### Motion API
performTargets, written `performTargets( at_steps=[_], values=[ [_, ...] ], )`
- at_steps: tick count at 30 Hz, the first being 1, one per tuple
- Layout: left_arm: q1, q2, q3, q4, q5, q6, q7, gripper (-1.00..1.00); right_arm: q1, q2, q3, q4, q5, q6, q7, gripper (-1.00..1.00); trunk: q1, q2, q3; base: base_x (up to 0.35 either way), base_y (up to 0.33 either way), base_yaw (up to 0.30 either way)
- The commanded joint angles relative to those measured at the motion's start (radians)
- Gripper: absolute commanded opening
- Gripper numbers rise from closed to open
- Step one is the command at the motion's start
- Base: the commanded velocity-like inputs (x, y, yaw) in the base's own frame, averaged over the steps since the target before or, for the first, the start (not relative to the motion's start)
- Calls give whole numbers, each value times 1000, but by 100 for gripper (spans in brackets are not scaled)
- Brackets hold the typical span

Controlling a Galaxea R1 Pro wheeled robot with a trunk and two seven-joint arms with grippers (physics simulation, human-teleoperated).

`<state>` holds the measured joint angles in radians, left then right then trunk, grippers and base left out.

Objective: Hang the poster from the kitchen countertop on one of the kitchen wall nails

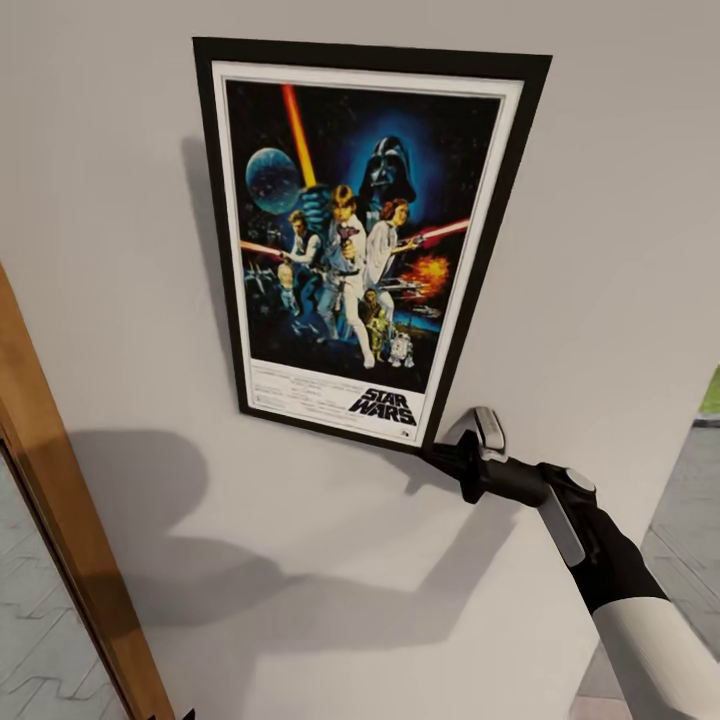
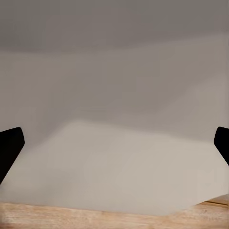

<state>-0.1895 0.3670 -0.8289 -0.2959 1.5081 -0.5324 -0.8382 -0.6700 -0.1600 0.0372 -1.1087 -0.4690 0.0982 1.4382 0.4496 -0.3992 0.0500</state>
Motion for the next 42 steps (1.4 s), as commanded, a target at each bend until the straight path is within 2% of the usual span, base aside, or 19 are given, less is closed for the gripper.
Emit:
performTargets(
  at_steps=[1, 2, 3, 42],
  values=[
    [-1, 1, -8, 0, 11, -3, -3, 100, 0, -1, 3, 1, -8, 16, 8, -100, 0, -1, 0, 0, 0, 0],
    [-1, 1, -9, 0, 11, -3, -3, 100, 0, -1, 3, 1, -8, 20, 13, -100, 0, -1, 0, 0, 0, 0],
    [-1, 1, -9, 0, 11, -3, -3, 100, 0, -1, 3, 1, -8, 218, 14, -100, 0, -1, 0, 0, 0, 0],
    [-1, 1, -9, 0, 11, -2, -3, 100, 0, -1, 3, 1, -8, 224, 14, -100, 0, -1, 0, -28, 0, 0]
  ],
)
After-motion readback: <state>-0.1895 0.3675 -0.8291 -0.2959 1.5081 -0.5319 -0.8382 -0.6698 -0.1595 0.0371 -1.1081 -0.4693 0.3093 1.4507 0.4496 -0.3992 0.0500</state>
